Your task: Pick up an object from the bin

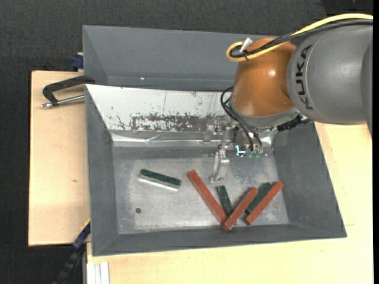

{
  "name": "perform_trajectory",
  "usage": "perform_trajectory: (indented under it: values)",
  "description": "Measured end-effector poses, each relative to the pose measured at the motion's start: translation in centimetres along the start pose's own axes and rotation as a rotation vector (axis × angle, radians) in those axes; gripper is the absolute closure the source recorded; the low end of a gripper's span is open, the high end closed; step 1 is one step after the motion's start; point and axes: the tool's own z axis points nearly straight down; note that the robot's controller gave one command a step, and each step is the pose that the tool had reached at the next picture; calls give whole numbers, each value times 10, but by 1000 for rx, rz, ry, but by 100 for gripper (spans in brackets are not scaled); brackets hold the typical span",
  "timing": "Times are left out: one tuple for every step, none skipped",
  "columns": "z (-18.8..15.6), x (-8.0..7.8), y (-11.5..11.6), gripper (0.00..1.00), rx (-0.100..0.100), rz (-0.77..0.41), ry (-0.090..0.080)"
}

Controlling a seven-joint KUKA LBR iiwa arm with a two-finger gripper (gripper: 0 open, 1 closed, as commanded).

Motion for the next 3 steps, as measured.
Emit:
perform_trajectory:
  values:
    - [-4, -2, 0, 0, -1, 1, -8]
    - [72, 56, 12, 0, -1, 86, -7]
    - [6, 64, 25, 0, -1, 257, -7]
